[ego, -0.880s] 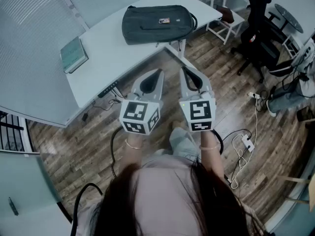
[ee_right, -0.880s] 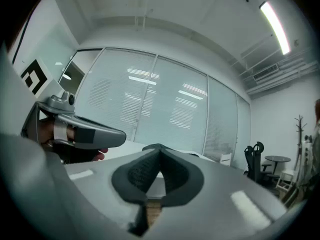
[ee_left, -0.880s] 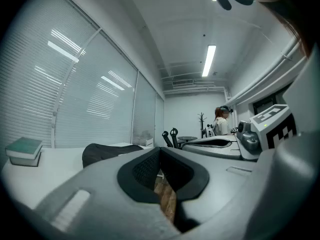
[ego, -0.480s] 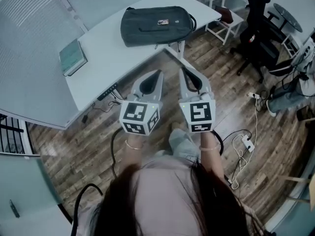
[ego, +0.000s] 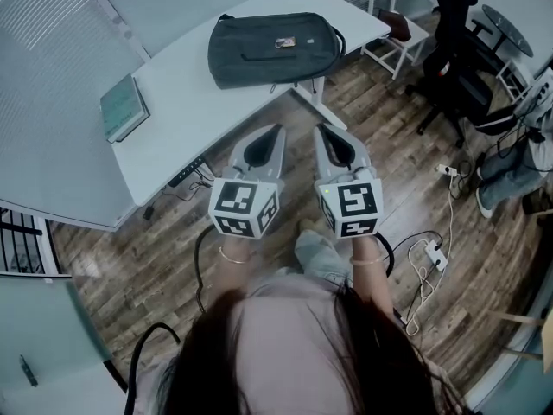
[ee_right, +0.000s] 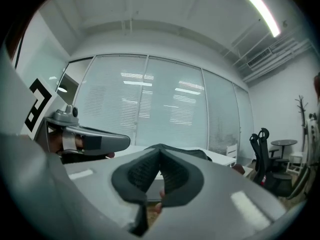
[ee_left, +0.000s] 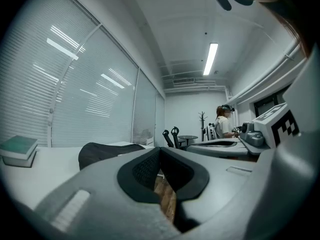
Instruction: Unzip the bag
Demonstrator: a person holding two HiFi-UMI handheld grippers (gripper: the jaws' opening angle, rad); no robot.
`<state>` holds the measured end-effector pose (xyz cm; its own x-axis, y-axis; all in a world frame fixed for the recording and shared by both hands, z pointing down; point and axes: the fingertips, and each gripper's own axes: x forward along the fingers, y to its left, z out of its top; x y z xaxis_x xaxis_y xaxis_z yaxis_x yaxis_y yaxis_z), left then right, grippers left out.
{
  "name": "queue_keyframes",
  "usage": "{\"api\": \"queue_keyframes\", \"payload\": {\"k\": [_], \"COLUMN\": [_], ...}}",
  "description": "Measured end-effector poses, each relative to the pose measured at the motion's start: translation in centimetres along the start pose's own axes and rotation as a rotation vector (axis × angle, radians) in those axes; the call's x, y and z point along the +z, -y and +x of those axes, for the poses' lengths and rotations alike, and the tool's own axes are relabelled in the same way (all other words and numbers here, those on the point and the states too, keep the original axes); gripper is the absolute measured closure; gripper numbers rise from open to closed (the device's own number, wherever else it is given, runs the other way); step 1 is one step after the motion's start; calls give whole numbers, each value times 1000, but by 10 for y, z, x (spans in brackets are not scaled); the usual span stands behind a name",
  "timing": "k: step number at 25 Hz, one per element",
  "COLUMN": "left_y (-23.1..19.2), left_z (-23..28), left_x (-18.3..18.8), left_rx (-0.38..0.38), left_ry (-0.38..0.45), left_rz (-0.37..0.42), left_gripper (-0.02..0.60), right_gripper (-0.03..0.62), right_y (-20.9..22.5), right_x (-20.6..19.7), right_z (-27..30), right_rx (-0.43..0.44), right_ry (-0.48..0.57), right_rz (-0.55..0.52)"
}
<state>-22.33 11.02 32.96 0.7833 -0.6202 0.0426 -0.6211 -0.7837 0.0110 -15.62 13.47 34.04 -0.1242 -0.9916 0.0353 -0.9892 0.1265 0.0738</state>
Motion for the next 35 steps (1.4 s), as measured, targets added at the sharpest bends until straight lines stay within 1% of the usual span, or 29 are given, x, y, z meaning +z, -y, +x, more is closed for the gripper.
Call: {"api": "queue_keyframes", "payload": {"k": [6, 11, 19, 27, 35], "left_y": [-16, -29, -55, -84, -102], "left_z": [27, 51, 84, 129, 164], "left_x": [-6, -10, -14, -23, -34], "left_rx": [7, 11, 44, 86, 129], "left_ry": [-14, -23, -31, -58, -79], "left_rz": [-1, -2, -12, -14, 4], "left_gripper": [571, 571, 571, 571, 571], "right_gripper": [591, 590, 589, 583, 574], "right_y": [11, 23, 42, 63, 82], "right_x": [-11, -15, -28, -40, -60], "right_z": [26, 50, 90, 133, 169], "right_rx": [10, 19, 25, 77, 126], "right_ry": [-30, -25, -55, -83, -115], "right_rz": [-19, -11, -45, -40, -40]}}
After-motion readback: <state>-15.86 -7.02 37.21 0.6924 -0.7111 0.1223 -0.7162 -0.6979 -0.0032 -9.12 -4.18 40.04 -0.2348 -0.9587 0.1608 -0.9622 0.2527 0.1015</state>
